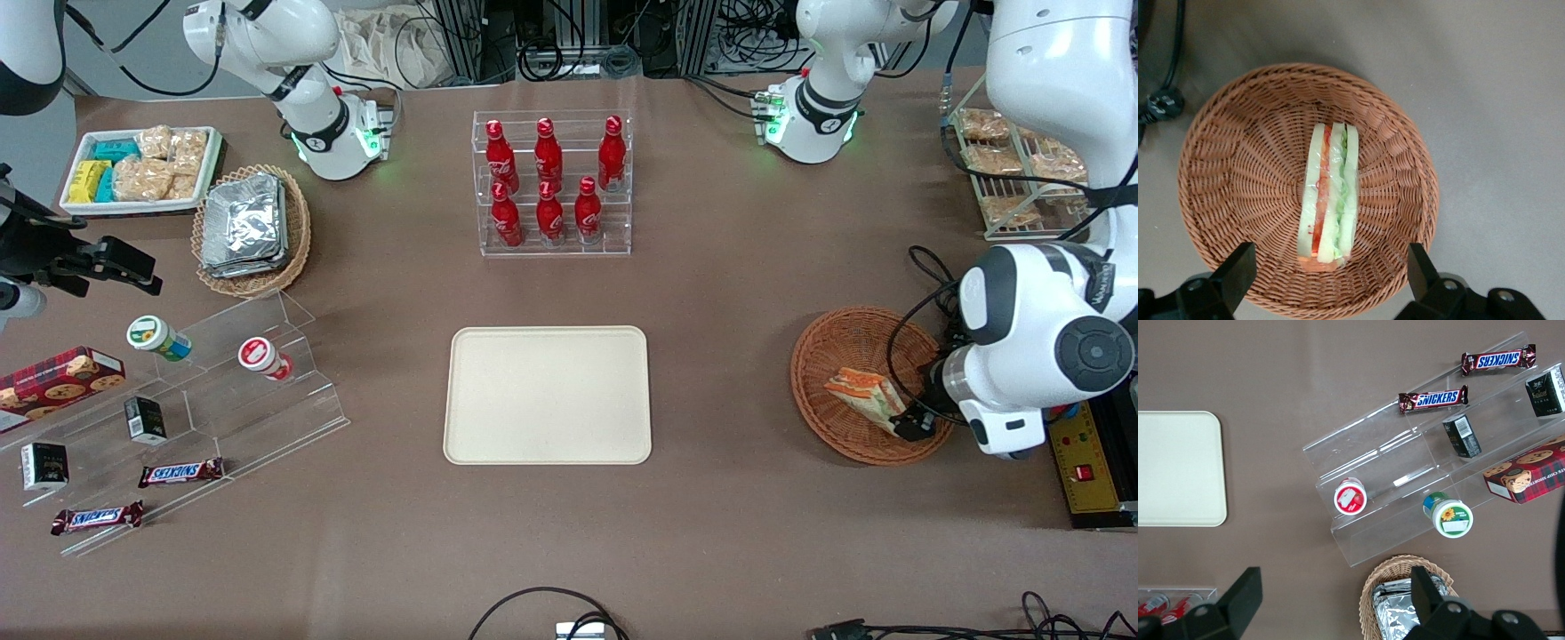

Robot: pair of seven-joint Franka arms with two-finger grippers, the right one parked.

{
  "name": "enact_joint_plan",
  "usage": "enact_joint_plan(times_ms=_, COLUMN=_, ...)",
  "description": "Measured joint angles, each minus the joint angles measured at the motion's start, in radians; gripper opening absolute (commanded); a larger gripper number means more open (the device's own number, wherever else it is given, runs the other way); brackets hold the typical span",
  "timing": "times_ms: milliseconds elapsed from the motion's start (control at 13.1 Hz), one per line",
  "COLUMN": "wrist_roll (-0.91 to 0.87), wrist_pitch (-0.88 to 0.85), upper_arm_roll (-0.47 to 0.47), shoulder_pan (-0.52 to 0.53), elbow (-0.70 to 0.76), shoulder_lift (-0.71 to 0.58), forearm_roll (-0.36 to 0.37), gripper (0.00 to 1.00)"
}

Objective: Place sandwich from basket to tray
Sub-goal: 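Lower the open left gripper over the sandwich in the wicker basket, then close the left gripper on the wrapped sandwich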

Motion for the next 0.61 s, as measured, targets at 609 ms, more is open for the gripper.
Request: enact_joint_plan(times_ms=609, wrist_roll=-0.037, wrist_pitch=0.224, upper_arm_roll=0.009, shoulder_pan=-0.021, elbow=-0.184, shoulder_lift=0.004, forearm_roll=0.0, gripper=1.0)
